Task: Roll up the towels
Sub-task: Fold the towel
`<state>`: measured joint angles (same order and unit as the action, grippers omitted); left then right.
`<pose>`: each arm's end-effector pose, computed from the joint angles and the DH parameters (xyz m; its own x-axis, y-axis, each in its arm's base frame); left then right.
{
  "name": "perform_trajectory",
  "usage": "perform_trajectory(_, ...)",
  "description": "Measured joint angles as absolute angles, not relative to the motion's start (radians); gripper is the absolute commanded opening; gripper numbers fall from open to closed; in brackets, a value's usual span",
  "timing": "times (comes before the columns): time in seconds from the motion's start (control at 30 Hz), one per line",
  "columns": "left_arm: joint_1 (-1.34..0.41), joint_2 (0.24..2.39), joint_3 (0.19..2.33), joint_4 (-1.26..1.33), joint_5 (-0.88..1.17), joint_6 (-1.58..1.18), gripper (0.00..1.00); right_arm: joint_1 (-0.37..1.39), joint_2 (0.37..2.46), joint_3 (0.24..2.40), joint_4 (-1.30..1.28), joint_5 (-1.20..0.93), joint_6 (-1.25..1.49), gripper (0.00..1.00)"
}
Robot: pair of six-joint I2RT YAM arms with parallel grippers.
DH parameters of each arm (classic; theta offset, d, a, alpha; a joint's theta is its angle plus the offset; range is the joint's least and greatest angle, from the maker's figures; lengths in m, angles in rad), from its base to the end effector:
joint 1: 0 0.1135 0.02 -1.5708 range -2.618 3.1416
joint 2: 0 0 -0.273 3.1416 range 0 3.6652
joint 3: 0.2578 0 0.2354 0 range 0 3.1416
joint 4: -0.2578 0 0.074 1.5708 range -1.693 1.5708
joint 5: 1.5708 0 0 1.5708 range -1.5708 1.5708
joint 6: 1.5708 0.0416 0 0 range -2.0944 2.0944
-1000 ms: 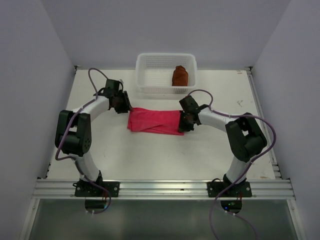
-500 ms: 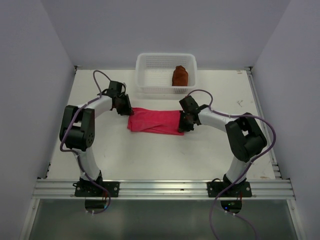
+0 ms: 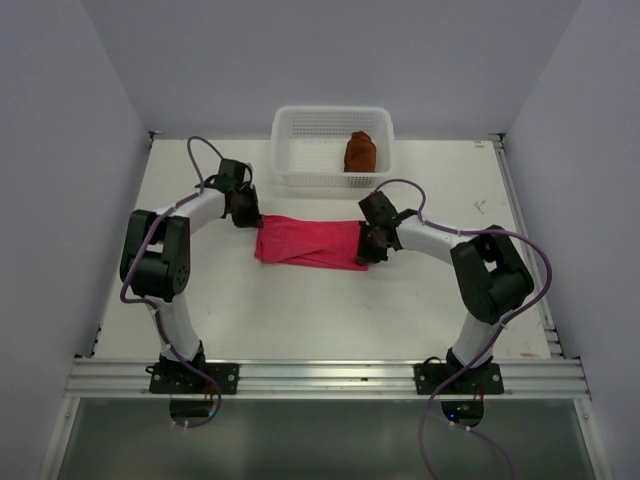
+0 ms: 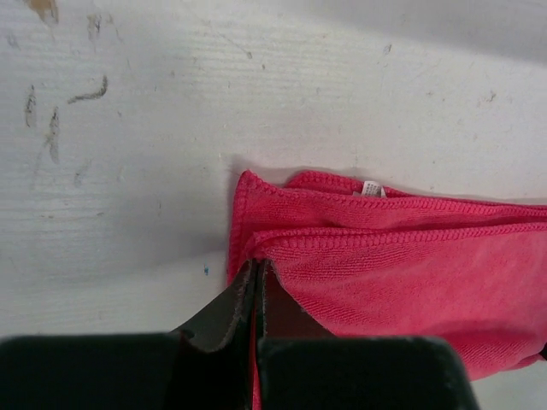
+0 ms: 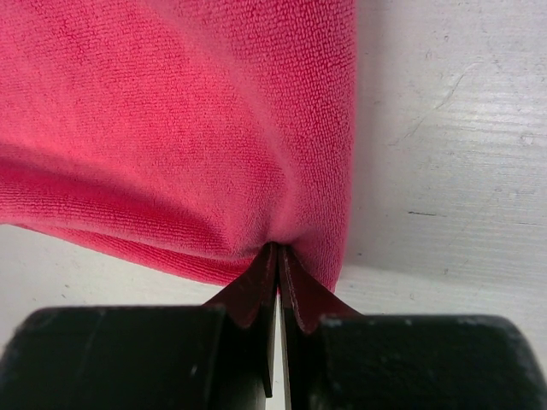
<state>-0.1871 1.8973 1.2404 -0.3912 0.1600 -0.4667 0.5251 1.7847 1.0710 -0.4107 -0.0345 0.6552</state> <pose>0.3740 -0.0776 0.1809 -0.8781 -0.2858 -0.3837 -0.1493 0.9256 -0.3479 0.2928 0.1713 0.1724 -0.9320 0.1638 -0.3234 0.0681 0.9553 0.2877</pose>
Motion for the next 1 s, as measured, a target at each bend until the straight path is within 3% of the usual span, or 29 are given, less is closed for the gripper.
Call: perform_trajectory(1.0, -0.249, 1.963, 1.426, -0.417, 0.023, -0.376, 0.00, 0.525, 1.787, 1.072, -0.410, -0.034, 0.638, 0.06)
